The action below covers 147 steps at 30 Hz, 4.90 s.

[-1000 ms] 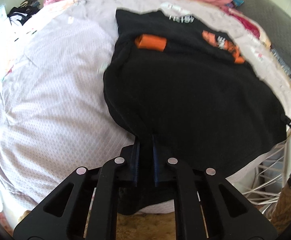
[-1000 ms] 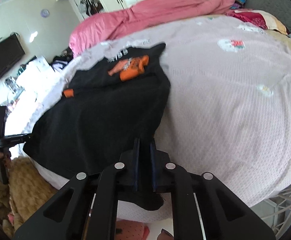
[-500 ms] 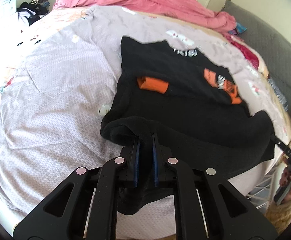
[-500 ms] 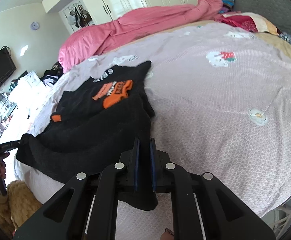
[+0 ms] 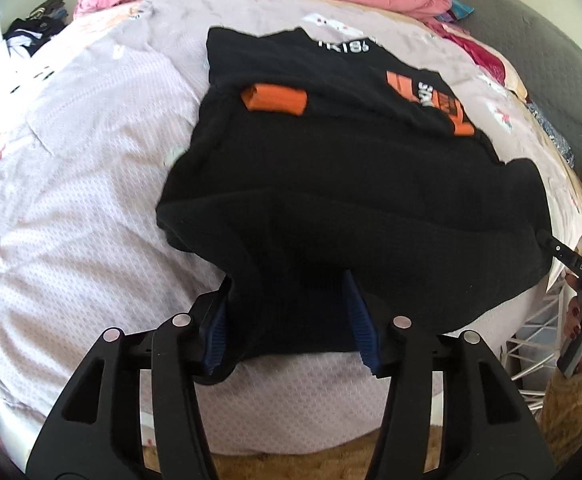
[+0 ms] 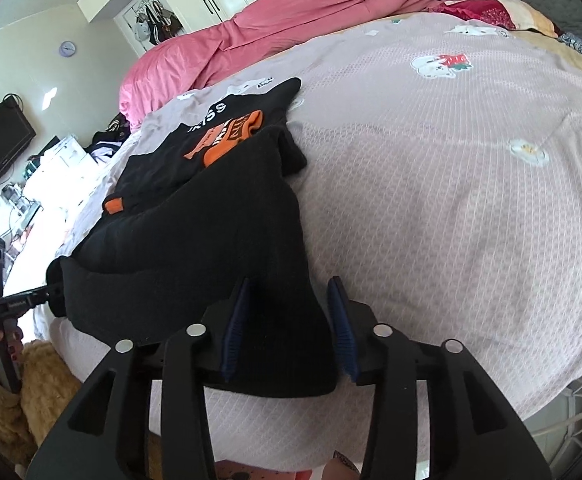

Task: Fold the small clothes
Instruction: 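Grasp the hem with the left tool while the right tool grasps it too, then lift the hem with both tools and fold it up toward the collar, then lower the hem onto the collar and open both tools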

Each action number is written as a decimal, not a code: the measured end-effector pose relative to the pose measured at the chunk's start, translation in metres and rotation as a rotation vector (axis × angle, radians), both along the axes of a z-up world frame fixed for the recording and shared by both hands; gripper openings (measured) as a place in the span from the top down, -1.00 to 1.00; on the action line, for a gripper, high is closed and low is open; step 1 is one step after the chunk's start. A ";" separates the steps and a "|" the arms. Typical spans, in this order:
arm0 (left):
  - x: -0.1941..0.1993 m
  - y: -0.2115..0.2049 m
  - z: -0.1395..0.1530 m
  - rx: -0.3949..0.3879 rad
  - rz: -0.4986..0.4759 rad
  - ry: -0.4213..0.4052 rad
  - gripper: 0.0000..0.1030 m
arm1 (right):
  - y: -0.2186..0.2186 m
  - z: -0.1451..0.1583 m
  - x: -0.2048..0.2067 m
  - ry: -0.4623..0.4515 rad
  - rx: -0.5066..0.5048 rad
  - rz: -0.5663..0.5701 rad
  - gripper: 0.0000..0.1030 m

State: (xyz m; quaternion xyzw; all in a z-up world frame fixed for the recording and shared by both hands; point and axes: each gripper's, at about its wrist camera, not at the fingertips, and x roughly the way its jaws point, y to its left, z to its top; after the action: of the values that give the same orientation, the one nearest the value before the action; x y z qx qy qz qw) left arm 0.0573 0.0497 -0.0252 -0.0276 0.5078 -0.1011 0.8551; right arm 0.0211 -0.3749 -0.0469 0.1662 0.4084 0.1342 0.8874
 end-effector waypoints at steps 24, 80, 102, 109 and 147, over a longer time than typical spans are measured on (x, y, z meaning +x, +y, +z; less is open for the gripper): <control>-0.010 0.008 0.066 -0.077 0.031 -0.159 0.93 | 0.013 0.071 -0.012 -0.218 0.026 0.087 0.83; 0.163 0.032 0.084 -0.009 0.246 -0.306 0.93 | 0.023 0.103 0.199 -0.262 -0.076 -0.127 0.83; 0.178 0.029 0.054 0.066 0.265 -0.296 0.28 | 0.021 0.063 0.224 -0.160 -0.146 -0.140 -0.01; 0.149 0.007 0.080 0.105 0.187 -0.384 0.27 | 0.038 0.073 0.193 -0.228 -0.185 -0.061 -0.01; 0.236 -0.035 0.008 0.138 0.137 -0.171 0.62 | 0.117 0.025 0.271 -0.048 -0.343 0.119 0.24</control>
State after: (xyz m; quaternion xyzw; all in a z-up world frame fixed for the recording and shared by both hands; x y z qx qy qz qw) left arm 0.2931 0.0151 -0.0173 0.0053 0.4355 -0.0093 0.9001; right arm 0.2916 -0.2581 -0.0214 -0.0152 0.4133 0.1186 0.9027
